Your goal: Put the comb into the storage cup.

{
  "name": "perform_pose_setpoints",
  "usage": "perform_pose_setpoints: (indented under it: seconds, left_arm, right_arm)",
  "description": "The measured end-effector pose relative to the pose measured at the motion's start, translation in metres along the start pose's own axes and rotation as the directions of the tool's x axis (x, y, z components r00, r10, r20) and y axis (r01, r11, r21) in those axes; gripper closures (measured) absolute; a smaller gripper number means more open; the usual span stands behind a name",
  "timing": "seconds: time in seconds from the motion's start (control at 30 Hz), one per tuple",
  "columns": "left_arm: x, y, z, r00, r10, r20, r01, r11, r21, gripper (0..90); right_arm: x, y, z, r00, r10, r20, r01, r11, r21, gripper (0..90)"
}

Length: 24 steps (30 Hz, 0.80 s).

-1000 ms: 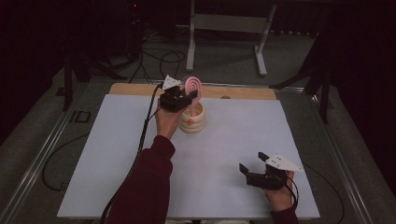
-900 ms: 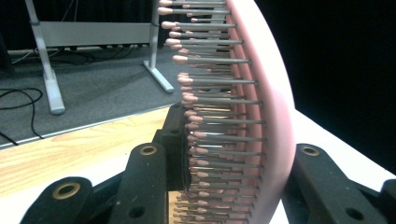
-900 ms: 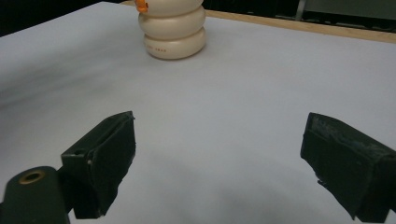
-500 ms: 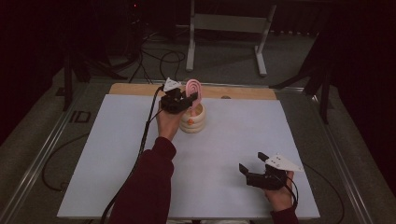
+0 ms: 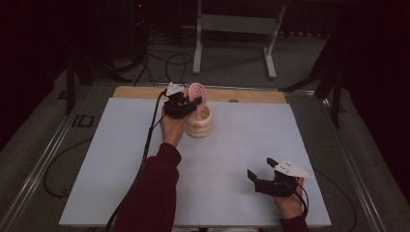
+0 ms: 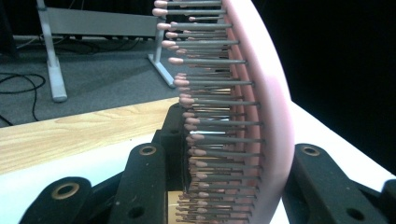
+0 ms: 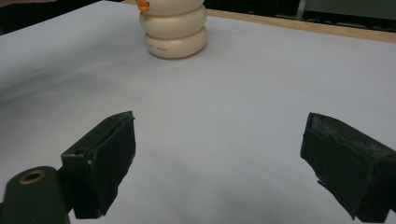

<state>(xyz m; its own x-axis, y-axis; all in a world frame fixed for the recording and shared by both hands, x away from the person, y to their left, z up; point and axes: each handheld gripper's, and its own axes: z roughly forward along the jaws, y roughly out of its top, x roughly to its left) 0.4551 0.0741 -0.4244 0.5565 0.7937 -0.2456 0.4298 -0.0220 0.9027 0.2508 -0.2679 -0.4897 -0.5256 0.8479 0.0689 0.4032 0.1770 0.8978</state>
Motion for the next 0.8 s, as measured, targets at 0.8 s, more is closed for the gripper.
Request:
perform_pose_setpoints:
  seconds: [0.8]
  left_arm:
    - [0.016, 0.001, -0.005, 0.9971, -0.008, -0.076, 0.011, 0.999, 0.044, 56.5]
  right_arm:
    - [0.0, 0.0, 0.0, 1.0, -0.004, -0.002, 0.004, 1.0, 0.001, 10.5]
